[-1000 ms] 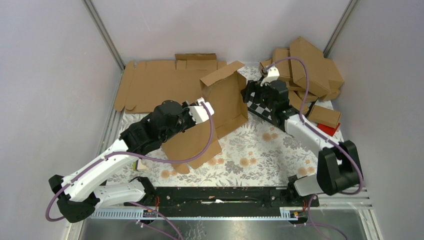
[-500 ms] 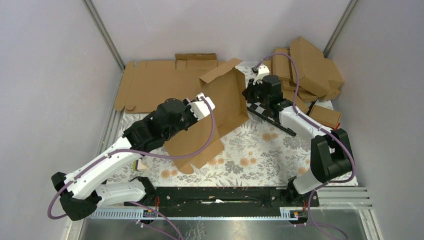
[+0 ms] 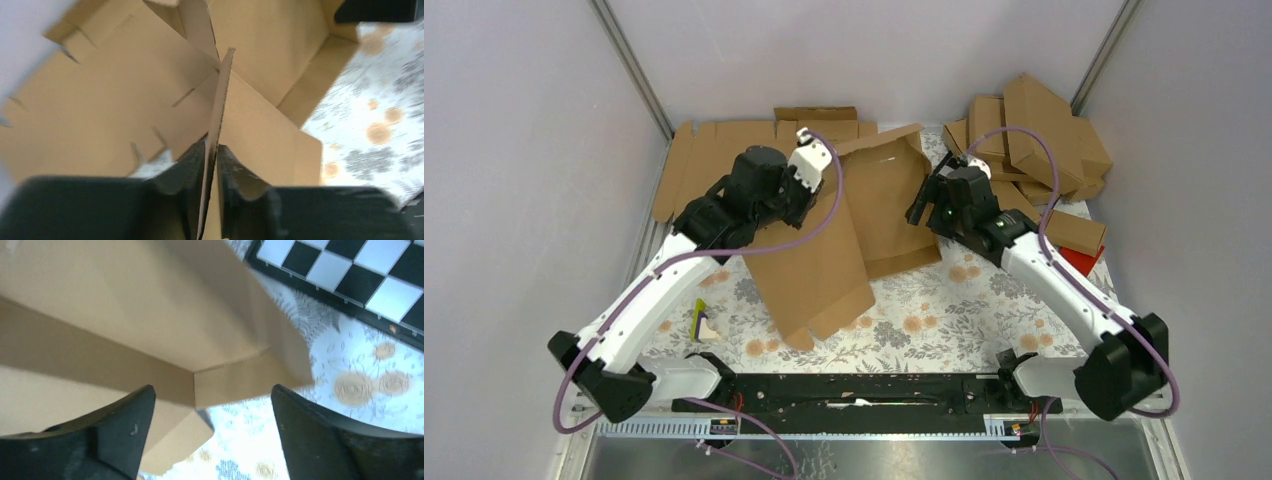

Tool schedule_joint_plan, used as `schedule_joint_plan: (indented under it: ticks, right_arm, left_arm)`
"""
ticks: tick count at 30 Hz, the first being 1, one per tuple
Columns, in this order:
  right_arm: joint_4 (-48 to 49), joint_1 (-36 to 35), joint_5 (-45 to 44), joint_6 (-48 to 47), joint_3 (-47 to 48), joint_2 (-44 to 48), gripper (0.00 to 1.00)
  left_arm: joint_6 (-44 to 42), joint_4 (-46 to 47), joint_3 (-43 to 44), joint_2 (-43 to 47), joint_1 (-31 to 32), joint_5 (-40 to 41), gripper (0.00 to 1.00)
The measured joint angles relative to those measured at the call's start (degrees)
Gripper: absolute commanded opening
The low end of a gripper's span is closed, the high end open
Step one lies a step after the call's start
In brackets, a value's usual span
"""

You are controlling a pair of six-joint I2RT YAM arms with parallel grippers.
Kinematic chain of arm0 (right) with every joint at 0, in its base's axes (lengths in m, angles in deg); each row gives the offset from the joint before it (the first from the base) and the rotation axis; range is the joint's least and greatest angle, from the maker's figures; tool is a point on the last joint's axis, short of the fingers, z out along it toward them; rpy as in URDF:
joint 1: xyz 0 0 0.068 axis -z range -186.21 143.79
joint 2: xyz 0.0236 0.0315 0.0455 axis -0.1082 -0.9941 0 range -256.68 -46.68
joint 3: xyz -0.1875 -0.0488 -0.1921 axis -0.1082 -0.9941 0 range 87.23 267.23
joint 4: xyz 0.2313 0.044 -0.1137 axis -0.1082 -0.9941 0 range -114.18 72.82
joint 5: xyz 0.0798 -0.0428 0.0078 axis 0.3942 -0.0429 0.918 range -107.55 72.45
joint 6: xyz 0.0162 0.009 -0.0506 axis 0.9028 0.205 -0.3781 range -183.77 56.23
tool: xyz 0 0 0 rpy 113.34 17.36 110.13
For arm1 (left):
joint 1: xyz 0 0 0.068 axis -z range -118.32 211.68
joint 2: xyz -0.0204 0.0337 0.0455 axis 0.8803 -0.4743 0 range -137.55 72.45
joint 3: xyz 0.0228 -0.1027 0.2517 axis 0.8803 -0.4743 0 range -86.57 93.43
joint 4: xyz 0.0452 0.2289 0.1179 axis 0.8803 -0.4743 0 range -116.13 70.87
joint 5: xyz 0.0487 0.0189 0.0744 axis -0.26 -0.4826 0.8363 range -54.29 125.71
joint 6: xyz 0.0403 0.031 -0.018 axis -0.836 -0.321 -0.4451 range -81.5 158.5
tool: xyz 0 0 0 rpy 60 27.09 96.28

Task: Fold the paper box

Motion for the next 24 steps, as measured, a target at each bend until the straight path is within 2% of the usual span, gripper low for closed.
schedule_joint_plan:
  ticks: [3,7,9,10,17,20,24]
  right_arm:
    - [-2.23,-0.26,1.55,5.68,-2.69,3.8,1.0]
    - [-4.42,-0.35,1.51,7.43,-7.08,7.72,1.0]
    - [-5.22,-0.33,0.87,6.4,-8.02,8.0,1.0]
    - [-5.62,-0.33,0.55,5.73,-8.28,7.85,1.0]
    - [-6.01,0.13,-0.33,1.92,-11.3,5.35,1.0]
    - [-6.08,0.2,-1.57,0.04,-12.72,5.33,1.0]
    - [-5.09,0.26,-1.27,-4.2,-14.25,6.03,1.0]
  left_arm:
    - [4.0,0.55,0.96,-2.86,-2.56,-4.0,0.61]
    - [9.92,2.23,-0.44,-4.61,-4.24,-4.57,0.78]
    - [13.16,2.95,-2.49,-3.43,-4.92,-3.3,0.94]
    - [15.13,2.99,-3.76,-2.34,-5.38,-2.21,0.98]
    - [27.43,-2.51,-8.2,5.07,-11.98,3.56,0.99]
    - [33.22,-6.21,-10.8,6.78,-15.17,3.61,0.99]
    - [39.45,-9.05,-16.5,8.63,-15.74,1.97,0.99]
